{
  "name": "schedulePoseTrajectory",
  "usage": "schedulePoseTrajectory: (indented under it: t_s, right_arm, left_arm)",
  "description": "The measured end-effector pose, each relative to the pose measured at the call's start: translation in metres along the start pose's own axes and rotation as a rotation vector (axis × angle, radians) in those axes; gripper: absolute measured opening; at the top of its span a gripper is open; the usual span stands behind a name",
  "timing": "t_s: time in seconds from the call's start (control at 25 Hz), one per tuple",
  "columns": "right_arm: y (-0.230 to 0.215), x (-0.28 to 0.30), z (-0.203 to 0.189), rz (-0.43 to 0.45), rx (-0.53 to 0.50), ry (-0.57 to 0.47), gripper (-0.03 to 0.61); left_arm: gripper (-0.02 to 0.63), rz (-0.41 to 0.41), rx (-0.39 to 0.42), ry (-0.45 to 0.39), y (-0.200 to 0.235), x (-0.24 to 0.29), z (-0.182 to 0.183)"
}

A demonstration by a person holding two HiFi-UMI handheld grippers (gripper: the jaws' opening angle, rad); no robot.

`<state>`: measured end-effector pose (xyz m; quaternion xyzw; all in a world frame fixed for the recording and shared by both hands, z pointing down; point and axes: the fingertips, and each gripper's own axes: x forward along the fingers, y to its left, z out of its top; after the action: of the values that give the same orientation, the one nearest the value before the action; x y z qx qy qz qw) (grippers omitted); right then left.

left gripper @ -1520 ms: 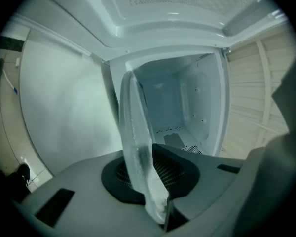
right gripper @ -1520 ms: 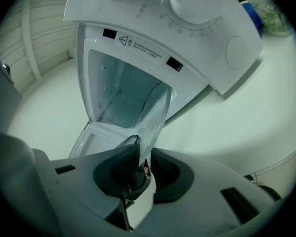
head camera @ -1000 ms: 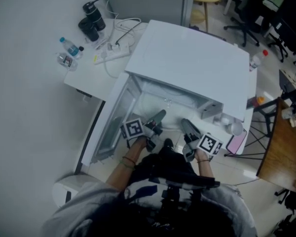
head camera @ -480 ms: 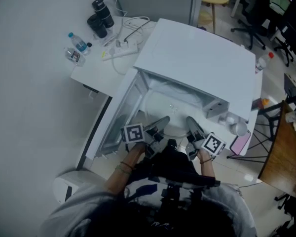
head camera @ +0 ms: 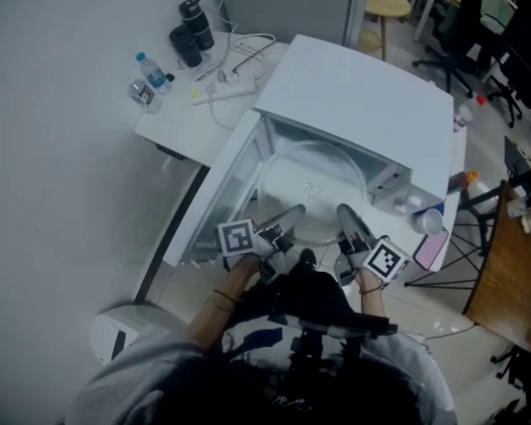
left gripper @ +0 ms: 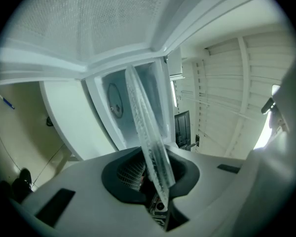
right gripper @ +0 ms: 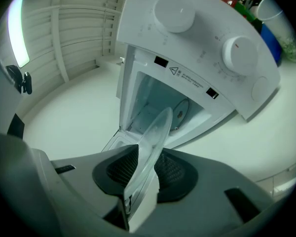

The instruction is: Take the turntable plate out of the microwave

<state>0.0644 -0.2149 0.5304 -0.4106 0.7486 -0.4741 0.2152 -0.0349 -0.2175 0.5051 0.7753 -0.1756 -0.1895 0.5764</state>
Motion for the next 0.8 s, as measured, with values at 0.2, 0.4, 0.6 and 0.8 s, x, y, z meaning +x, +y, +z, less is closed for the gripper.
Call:
schedulePoseTrajectory:
  t_s: [0.2,0.4,0.6,0.8]
  right_arm:
    - [0.021,-0.020,-0.015,0.019,0.000,-0.047,0.086]
    - [0.038,-0.045,-0.032,0.000,-0.038,-0.081,0.084]
    - [0.050,-0.066,-0.044,-0.025,-0.054,-0.095,0.084]
    - [0.058,-0.084,-0.049,-0.029,-0.074,-0.100,0.086]
  left_arm:
    - [0.048,0.032,0.034,0.045,-0.009,-0.020,-0.020]
    - [0.048,0.011,0.046,0.060,-0.023,-0.042,-0.039]
    - [0.048,0.040,0.087,0.078,-0.028,-0.059,-0.055]
    - [0.048,0.028,0.119,0.081,-0.038,-0.065,-0.070]
